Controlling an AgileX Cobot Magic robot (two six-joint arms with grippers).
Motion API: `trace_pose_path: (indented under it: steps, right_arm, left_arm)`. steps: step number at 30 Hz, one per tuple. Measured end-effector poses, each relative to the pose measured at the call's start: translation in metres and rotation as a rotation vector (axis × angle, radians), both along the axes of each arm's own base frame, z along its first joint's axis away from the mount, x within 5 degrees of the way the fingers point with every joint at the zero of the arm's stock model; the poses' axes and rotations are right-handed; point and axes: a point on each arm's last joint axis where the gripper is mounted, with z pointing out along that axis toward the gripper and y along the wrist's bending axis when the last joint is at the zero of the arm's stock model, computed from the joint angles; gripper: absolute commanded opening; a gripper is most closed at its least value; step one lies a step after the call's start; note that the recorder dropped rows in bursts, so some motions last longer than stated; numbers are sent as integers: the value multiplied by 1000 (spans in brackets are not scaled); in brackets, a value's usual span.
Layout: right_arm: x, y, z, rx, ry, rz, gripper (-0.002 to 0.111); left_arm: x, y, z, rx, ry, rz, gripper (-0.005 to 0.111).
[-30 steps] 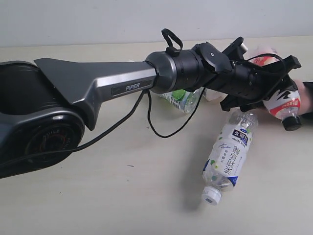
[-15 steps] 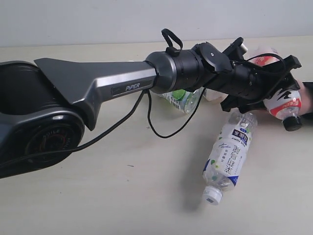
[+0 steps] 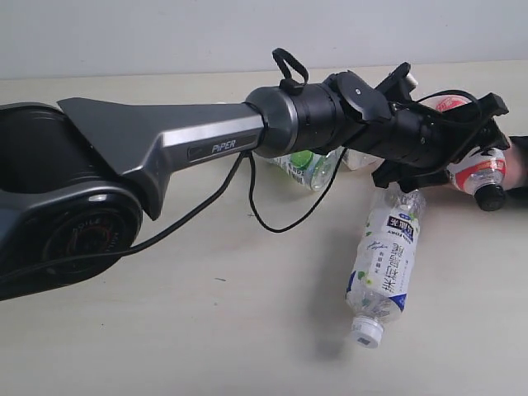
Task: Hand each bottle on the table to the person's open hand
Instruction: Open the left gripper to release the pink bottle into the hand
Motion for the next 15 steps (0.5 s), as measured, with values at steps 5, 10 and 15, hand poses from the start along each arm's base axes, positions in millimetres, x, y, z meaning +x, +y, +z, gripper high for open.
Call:
trace_pose_path:
  steps: [5,10,15]
  right_arm:
    - [0,0,0,0,0,0,0]
    - [0,0,0,0,0,0,0]
    - [0,0,0,0,0,0,0]
  left_arm:
    - [-3,1,11,9,-33,-47,79]
    - [-11,7,33,29,-32,-164,75]
    - [-8,23,45,89,-28,-272,75]
